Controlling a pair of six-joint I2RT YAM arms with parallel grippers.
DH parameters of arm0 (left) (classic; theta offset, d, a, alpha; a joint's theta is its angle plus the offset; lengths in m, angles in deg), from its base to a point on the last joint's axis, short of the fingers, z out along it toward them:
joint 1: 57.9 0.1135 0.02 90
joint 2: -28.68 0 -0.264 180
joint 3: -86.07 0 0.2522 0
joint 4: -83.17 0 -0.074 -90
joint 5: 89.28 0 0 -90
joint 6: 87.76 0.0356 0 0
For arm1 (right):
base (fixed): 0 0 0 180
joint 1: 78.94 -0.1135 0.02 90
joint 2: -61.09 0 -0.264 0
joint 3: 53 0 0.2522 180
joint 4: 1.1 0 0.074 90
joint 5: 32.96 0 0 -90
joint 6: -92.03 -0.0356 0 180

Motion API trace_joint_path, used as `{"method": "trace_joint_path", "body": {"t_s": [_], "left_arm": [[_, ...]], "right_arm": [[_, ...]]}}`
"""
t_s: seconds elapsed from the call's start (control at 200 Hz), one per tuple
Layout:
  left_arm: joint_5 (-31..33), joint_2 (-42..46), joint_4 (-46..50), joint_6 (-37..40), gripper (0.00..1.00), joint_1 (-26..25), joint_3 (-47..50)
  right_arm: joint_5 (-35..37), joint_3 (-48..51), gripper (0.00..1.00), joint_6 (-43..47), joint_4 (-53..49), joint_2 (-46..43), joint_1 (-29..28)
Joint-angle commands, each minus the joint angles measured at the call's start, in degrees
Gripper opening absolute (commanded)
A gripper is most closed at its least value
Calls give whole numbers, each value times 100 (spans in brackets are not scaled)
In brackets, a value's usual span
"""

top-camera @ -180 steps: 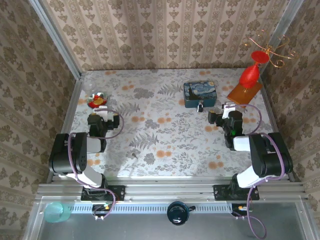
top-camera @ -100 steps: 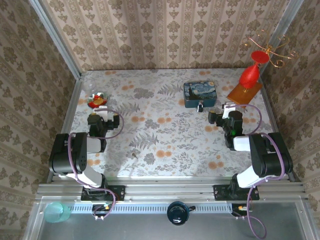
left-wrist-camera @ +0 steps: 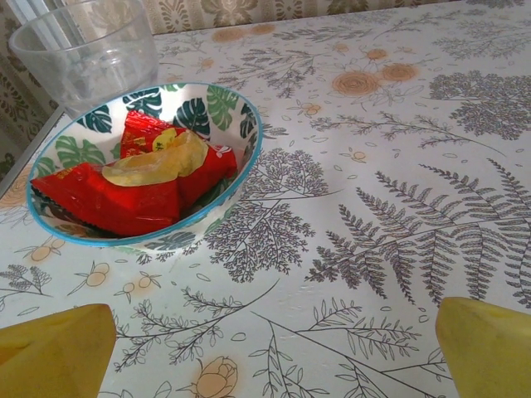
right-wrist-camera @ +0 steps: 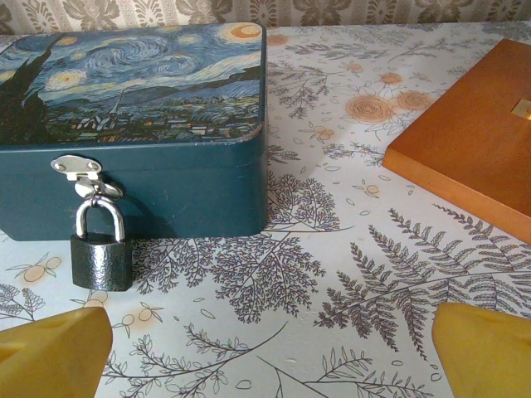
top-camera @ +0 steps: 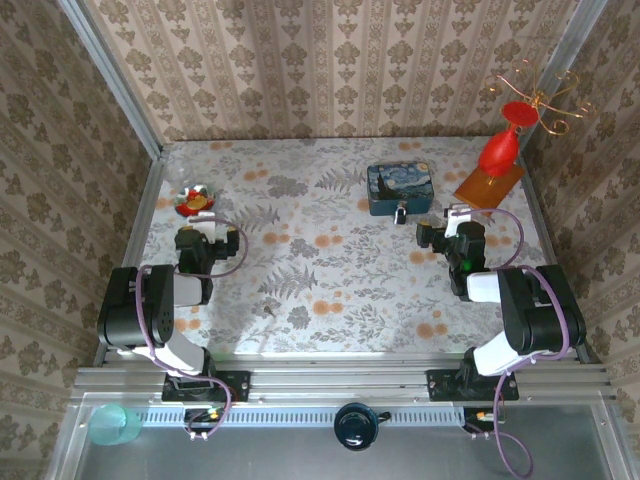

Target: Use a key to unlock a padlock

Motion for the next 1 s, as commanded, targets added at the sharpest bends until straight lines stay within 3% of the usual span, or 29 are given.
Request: {"method": "trace_joint_path", "body": {"t_s": [0.0,0.165,0.245,0.3,0.375,0.48,0.67,0.805,0.915,0.995], "left_arm": [[-242,102,-396,257,100,-82,124],[-91,214,-1487,298,100,-151,747],[33,681,-1634,219,100,-146,1008],[-41,1355,-971,231,100,-138,951],[-124,2314,931,44,100,-148,387],[-538,2969,2778,-60,100,-236,-365],[-1083,3548,3720,-1008,100,-260,-766],[-652,3794,4134,-2213,100,-250,-937],[70,3879,5224,-3323,100,-214,-1256],[-63,3910,5716,-3656,100,-49,-1393]], "right_arm": [[147,-75,100,-9,31,-32,-19],[121,-34,100,17,37,-141,-19],[116,87,100,19,61,-354,-19],[124,133,100,24,70,-443,-20],[109,167,100,35,-1,-620,-34],[115,111,100,56,-483,-1051,-102],[265,-182,100,-548,-1877,-2026,-256],[73,-505,100,-1358,-2842,-2941,-335],[98,-1009,100,-2199,-4071,-3522,-335],[265,-1210,100,-2853,-4850,-3898,-303]]}}
